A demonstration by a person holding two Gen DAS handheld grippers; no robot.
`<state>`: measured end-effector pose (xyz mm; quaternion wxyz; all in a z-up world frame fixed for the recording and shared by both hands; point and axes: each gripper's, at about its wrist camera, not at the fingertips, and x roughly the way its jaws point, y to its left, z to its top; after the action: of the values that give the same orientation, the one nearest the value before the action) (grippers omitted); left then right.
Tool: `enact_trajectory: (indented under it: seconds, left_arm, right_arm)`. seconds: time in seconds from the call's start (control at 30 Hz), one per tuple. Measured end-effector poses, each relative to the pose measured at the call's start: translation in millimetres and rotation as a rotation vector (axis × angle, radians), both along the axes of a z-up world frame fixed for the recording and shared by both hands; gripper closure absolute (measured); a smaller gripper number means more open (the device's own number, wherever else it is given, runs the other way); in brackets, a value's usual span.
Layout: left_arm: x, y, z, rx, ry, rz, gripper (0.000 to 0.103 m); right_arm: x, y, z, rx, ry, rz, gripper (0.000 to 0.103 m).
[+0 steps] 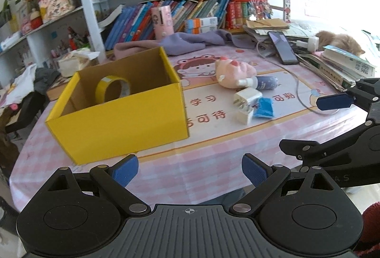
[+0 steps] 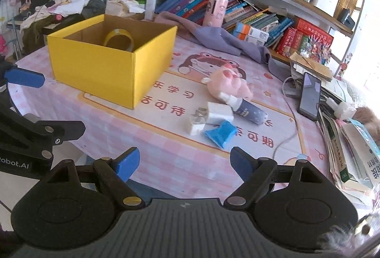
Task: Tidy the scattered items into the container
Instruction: 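Move both grippers back toward the remaining items on the table, then grasp the blue packet with the right gripper while the left gripper grasps the small white charger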
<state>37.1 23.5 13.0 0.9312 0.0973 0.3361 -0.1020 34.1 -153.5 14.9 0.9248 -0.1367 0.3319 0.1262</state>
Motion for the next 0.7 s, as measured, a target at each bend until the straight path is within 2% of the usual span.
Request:
enact_trajectory:
  seconds: [0.27, 0.37, 0.47, 0.53, 0.7]
  left_arm:
    - [18.5, -26.6, -5.0, -0.003, 0.012, -0.076, 0.008]
    - [26.2, -34.5, -6.6, -0.009, 0.016, -0.088, 0.010]
    - [34.2, -42.6, -8.9, -0.011, 0.022, -0.094, 0.016]
    - [40.2, -48.1, -10.4, -0.014, 0.028, -0.097, 0.022]
    - [56.4, -61.2, -16.5, -0.016, 0.050, -0.082, 0.025]
  right_arm:
    - [13.8, -23.8, -3.7, -0.008, 0.023, -0.058, 0.024]
    - [21.5, -32.3, -4.8, -0.008, 0.032, -0.060, 0.037]
    - [31.8, -39.9, -6.8, -0.006, 0.048, -0.052, 0.046]
    - [39.8, -44.1, -8.2, -0.006, 0.059, -0.041, 0.047]
    - [64.0, -53.3, -11.9, -0.012, 0.088, 0.006, 0.047]
